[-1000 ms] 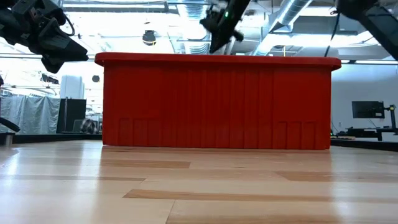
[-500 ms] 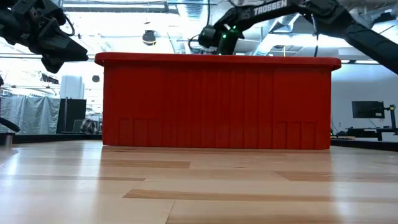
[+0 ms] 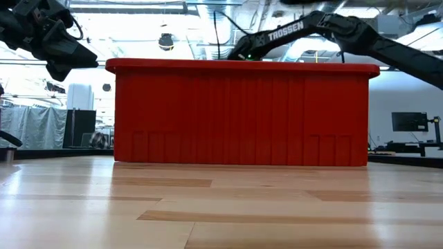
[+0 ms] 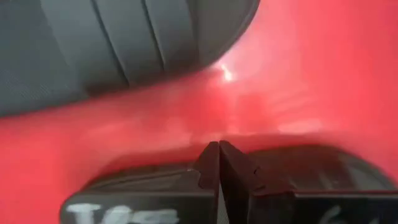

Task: Pick and place slides into bin
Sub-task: Adjust the slippers in the red bin

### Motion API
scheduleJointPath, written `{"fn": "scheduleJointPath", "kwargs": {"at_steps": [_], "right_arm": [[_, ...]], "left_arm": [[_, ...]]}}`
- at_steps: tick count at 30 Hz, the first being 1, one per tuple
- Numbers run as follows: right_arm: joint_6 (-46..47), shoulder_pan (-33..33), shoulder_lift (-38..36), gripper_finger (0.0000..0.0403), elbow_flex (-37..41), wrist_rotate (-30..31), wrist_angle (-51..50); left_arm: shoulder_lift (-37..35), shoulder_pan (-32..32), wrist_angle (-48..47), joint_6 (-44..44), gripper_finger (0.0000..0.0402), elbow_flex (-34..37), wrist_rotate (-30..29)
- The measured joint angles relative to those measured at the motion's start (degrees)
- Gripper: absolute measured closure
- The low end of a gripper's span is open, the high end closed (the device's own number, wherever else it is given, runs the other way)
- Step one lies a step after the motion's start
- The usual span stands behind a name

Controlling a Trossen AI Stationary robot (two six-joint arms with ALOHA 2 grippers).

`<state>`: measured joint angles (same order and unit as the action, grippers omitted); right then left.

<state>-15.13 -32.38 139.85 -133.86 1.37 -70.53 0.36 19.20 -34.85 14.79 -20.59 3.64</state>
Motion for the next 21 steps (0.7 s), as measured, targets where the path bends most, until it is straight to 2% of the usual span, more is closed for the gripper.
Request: {"fn": "scheduleJointPath", "kwargs": {"at_steps": [5,17,21], "right_arm": [[-0.57,-0.57,1.09,0.0403,0.02,0.45,-4.36],[0.06,-0.32,0.64,0.0403,0.02,6.46,-18.05],[0.11,0.45,0.64,0.0403,0.02,7.74,-19.5]], "left_arm": [[0.0,0.0,-0.02,0.0,0.0313,0.02,0.0],[0.0,-0.01,-0.02,0.0,0.0313,0.02,0.0],[0.0,-0.01,-0.02,0.0,0.0313,0.01,0.0]]}}
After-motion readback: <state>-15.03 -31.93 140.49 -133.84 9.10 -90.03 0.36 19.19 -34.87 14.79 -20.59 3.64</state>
